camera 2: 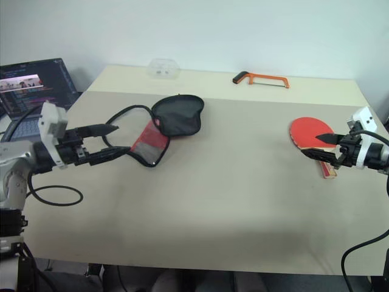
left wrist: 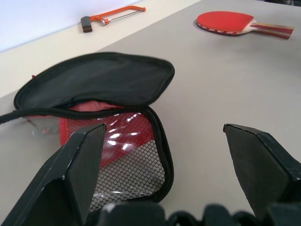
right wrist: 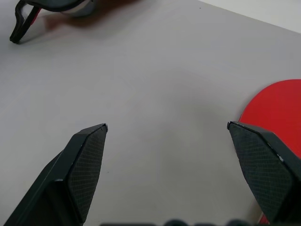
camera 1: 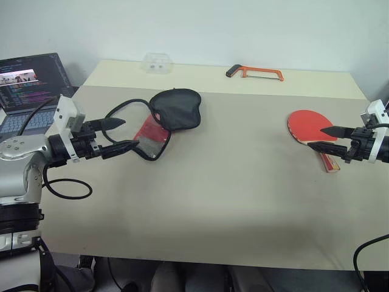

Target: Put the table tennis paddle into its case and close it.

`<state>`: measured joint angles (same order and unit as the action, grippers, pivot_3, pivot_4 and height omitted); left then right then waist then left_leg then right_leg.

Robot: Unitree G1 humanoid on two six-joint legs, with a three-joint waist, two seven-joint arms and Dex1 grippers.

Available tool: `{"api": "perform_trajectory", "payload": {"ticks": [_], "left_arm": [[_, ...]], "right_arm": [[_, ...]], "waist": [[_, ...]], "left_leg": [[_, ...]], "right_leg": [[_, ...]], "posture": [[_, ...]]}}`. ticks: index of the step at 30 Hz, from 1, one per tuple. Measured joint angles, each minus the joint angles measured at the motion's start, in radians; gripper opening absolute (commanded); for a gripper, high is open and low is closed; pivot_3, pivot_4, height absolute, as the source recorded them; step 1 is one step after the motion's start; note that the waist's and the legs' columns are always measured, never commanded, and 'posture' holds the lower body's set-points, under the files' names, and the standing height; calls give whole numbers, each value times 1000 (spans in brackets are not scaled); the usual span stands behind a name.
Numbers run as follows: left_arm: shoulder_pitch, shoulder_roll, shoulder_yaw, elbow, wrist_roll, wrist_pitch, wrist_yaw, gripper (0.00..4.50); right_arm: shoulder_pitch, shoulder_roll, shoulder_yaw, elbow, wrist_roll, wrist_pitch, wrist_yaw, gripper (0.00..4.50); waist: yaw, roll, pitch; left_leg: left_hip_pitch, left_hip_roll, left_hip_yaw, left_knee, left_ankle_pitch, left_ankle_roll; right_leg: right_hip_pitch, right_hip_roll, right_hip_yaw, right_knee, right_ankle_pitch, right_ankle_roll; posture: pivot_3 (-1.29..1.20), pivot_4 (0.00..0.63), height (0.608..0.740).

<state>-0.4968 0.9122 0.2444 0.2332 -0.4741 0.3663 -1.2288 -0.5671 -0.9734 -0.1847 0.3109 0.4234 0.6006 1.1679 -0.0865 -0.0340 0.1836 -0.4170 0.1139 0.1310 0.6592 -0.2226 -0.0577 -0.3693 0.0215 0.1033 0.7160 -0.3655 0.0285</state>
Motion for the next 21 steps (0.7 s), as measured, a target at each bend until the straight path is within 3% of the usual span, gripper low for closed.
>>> {"api": "perform_trajectory", "payload": {"ticks": [8, 15, 21], "left_arm": [[33, 0, 41, -61, -34, 44, 50, 4351], [93, 0, 101, -121, -58, 199, 203, 4351], [99, -75, 135, -180, -122, 339, 347, 4351]], "right_arm": [[-14, 17, 0, -36, 34, 8, -11, 4500], [-51, 31, 1, -83, 70, 22, 1, 4500], [-52, 31, 2, -73, 69, 19, 11, 4500]], "waist": [[0, 0, 0], [3, 0, 0], [6, 0, 0]], "left_leg": [[0, 0, -1, 0, 0, 0], [-1, 1, -3, 0, 0, 0], [-1, 0, -5, 0, 0, 0]], "right_leg": [[0, 0, 0, 0, 0, 0], [0, -1, -2, 0, 0, 0], [1, -2, -3, 0, 0, 0]], "posture": [[0, 150, 740], [0, 150, 740], [0, 150, 740]]}}
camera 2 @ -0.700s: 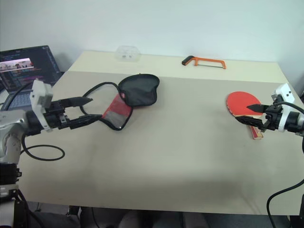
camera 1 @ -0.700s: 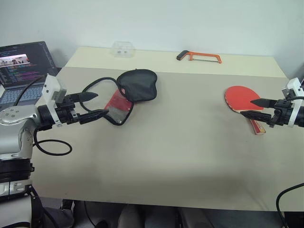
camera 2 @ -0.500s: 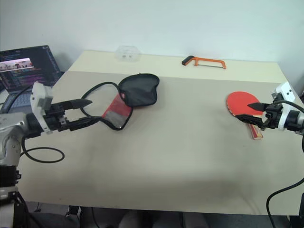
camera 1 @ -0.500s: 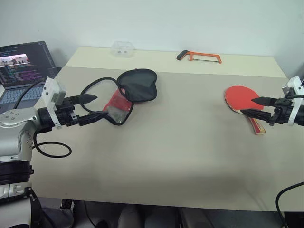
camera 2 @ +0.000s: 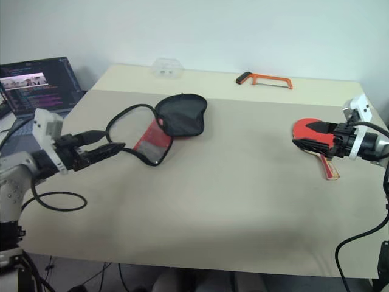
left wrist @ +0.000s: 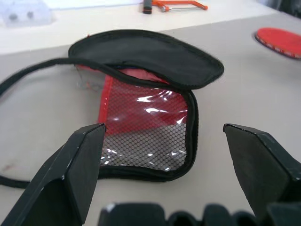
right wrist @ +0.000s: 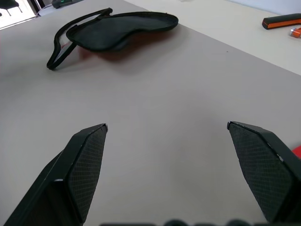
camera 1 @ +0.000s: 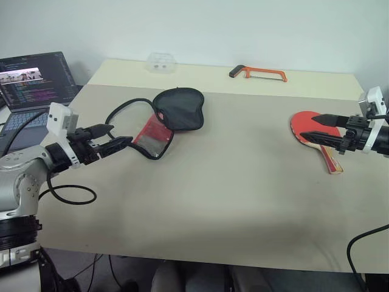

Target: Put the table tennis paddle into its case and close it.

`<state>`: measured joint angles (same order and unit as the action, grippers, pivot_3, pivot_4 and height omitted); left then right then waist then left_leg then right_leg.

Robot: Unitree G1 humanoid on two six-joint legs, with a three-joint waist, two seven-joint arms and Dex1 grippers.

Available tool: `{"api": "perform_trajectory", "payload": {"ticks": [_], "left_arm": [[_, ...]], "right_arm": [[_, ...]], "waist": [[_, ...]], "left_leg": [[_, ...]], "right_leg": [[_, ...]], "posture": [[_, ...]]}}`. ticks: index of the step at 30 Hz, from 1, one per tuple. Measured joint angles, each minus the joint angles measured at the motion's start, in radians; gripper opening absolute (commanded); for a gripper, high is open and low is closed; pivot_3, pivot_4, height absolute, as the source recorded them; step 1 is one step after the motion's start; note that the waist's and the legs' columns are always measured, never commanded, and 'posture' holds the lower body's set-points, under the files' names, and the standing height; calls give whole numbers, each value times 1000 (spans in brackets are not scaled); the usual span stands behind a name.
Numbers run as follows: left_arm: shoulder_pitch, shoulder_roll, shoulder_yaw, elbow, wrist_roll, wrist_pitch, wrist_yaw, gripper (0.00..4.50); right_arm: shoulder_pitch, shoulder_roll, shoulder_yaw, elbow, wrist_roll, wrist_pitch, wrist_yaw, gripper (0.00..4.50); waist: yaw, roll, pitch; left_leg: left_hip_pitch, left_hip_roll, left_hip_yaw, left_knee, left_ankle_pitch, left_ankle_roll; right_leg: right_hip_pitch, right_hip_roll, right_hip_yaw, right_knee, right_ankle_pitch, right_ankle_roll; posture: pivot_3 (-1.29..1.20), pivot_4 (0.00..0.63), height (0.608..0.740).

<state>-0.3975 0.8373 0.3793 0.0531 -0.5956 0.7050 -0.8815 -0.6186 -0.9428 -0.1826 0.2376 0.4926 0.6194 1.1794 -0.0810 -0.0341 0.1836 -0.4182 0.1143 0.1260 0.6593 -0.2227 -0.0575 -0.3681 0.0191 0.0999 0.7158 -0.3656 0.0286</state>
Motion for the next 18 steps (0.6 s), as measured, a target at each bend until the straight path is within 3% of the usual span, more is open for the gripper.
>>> {"api": "perform_trajectory", "payload": {"ticks": [5, 11, 18], "left_arm": [[2, -108, 112, -17, -45, 113, 240, 4351], [22, -272, 85, -72, -36, 187, 460, 4351], [-60, -358, 94, -107, -34, 223, 678, 4351]], "right_arm": [[-26, 3, 10, -51, 7, 30, 10, 4500], [-68, 47, 48, -100, 17, 55, 16, 4500], [-69, 80, 63, -134, 24, 66, -1, 4500]], "waist": [[-3, 0, 0], [2, 0, 0], [11, 0, 0]], "left_leg": [[1, 0, -1, 0, 0, 0], [0, -1, -5, 1, 0, 0], [1, -3, -7, 1, 0, 0]], "right_leg": [[0, 0, 1, 0, 0, 0], [3, 0, -2, 0, 0, 0], [6, -1, -2, -3, 0, 0]], "posture": [[0, 150, 740], [0, 150, 740], [0, 150, 740]]}}
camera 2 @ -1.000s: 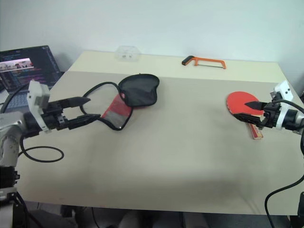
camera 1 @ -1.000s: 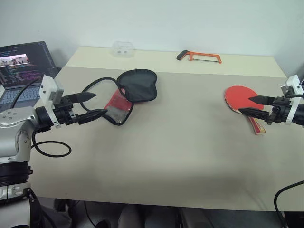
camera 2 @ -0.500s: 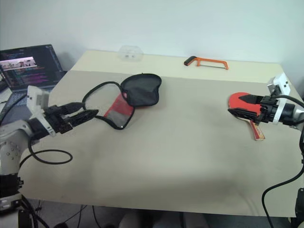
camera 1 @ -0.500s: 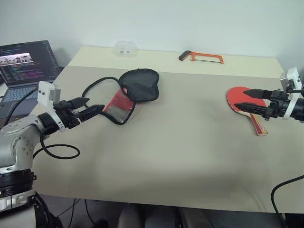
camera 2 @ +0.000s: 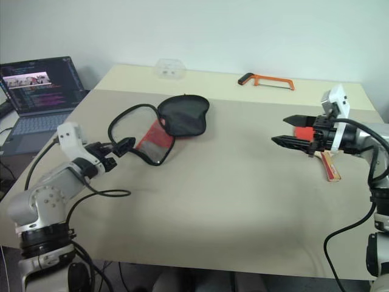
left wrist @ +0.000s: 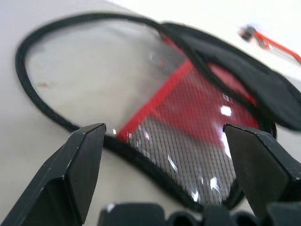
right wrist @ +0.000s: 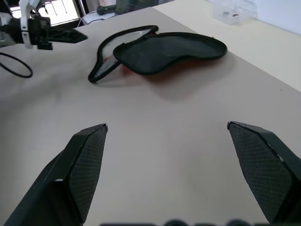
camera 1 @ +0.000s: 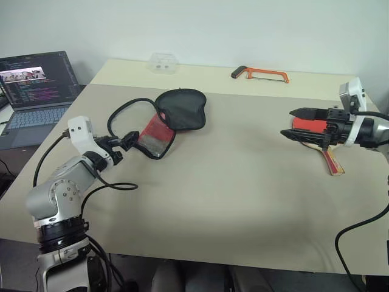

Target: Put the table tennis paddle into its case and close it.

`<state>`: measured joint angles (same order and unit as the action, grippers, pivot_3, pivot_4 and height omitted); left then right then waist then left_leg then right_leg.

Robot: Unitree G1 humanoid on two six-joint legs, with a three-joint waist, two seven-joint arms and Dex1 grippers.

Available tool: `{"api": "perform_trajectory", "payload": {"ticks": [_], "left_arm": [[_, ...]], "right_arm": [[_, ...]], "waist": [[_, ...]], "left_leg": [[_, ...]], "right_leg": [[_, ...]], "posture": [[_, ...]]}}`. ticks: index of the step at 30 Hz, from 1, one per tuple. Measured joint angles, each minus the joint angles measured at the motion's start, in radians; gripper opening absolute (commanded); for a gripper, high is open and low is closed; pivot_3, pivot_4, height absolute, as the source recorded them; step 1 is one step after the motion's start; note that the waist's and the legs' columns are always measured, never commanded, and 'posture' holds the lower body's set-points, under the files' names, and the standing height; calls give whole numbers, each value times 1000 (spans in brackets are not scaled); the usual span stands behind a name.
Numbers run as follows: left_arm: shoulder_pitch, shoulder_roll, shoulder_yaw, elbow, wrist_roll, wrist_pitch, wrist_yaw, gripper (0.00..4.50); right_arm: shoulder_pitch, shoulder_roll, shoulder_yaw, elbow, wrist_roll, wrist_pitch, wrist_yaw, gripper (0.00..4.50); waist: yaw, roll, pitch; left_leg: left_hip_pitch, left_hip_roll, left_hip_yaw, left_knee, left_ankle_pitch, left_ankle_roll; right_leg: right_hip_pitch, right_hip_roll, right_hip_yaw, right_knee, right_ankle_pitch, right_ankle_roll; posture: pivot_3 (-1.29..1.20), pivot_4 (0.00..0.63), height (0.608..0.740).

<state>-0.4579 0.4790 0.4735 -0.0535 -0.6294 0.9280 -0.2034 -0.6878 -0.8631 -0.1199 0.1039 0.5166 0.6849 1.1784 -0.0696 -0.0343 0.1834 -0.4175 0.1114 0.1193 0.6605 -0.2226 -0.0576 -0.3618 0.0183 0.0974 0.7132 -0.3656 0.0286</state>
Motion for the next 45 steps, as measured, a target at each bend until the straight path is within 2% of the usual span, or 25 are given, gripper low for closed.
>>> {"api": "perform_trajectory", "payload": {"ticks": [7, 12, 21, 34, 37, 45], "left_arm": [[37, -115, 14, -66, -6, 53, 151, 4351], [38, -159, 27, -75, -5, 60, 220, 4351], [-94, -312, -21, 29, 102, -28, 395, 4351], [-126, -374, -35, 86, 161, -84, 475, 4351], [-160, -379, -35, 145, 176, -122, 476, 3817], [-251, -387, -71, 276, 202, -209, 442, 1057]], "right_arm": [[-2, 10, 14, 2, -2, 0, -2, 4500], [-3, 10, 24, 10, -4, 0, -1, 4500], [-20, 18, 37, 13, -9, 0, -3, 4500], [-20, 20, 38, 14, -12, 0, -22, 4500], [-20, 26, 38, 14, -12, 0, -27, 4500], [-20, 46, 39, 13, -13, -1, -37, 4500]], "waist": [[4, 0, 0], [6, 0, 0], [22, 0, 0], [23, 0, 0], [25, 0, 0], [34, 0, 0]], "left_leg": [[0, -1, -2, 0, 0, 0], [0, -8, -5, 0, 0, 0], [1, -12, -9, 0, 0, 1], [2, -12, -9, -1, 0, 1], [2, -13, -10, -1, 0, 1], [1, -13, -9, -3, 0, 0]], "right_leg": [[1, 0, 0, 0, 0, 0], [3, -1, -1, -1, 0, 1], [8, -2, -3, -5, -1, 2], [9, -2, -4, -6, -1, 2], [10, -2, -5, -6, -1, 2], [9, -2, -4, -11, -1, 2]], "posture": [[0, 150, 740], [0, 150, 740], [0, 150, 740], [0, 150, 740], [0, 150, 740], [0, 150, 740]]}}
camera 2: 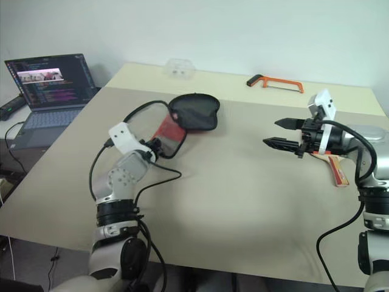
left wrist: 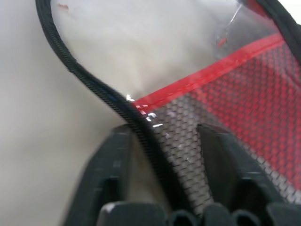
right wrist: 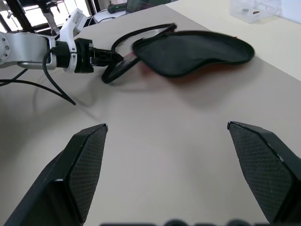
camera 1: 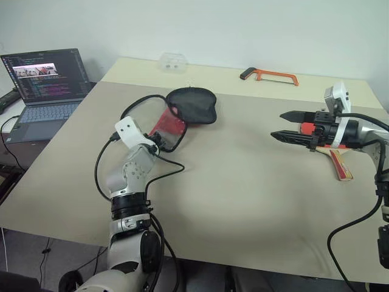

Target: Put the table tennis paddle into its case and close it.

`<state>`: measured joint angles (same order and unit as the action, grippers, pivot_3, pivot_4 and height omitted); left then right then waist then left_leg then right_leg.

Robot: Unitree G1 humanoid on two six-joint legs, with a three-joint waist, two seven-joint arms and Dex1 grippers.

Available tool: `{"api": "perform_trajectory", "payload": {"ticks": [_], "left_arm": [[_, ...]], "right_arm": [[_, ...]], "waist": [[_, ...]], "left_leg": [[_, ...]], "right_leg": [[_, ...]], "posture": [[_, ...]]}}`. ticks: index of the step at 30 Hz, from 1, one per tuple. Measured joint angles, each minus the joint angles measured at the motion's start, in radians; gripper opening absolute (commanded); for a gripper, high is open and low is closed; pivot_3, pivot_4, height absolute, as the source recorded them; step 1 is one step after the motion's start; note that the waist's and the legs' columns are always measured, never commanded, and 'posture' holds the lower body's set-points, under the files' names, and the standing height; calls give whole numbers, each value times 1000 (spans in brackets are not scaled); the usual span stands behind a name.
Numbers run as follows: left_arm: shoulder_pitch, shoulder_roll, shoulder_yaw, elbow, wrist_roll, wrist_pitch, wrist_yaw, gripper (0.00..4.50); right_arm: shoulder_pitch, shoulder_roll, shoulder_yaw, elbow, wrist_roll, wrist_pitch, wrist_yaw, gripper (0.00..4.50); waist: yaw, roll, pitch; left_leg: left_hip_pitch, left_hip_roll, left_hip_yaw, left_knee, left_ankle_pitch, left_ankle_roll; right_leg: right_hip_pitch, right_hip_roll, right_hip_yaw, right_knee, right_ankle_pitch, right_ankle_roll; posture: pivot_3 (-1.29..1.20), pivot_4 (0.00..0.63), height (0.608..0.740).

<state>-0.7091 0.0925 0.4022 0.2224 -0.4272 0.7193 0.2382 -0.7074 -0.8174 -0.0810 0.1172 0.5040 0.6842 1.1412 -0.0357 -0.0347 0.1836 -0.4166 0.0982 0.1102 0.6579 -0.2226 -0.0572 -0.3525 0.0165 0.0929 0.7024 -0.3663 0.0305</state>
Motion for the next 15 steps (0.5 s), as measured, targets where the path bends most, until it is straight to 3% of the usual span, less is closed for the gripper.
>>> {"api": "perform_trajectory", "payload": {"ticks": [3, 15], "left_arm": [[1, 6, -22, 6, 17, -7, -16, 62], [37, 178, -226, -131, 92, -13, -279, 26]], "right_arm": [[0, 0, 0, 0, 0, 0, -4, 4500], [0, 0, 0, 0, -2, -4, -14, 4500]], "waist": [[0, 0, 0], [4, 0, 0]], "left_leg": [[0, 0, 0, -2, 0, 0], [0, 0, 1, -4, 0, 0]], "right_leg": [[0, 0, 0, -2, 0, 0], [0, 0, -1, -4, 0, 0]], "posture": [[0, 150, 740], [0, 150, 740]]}}
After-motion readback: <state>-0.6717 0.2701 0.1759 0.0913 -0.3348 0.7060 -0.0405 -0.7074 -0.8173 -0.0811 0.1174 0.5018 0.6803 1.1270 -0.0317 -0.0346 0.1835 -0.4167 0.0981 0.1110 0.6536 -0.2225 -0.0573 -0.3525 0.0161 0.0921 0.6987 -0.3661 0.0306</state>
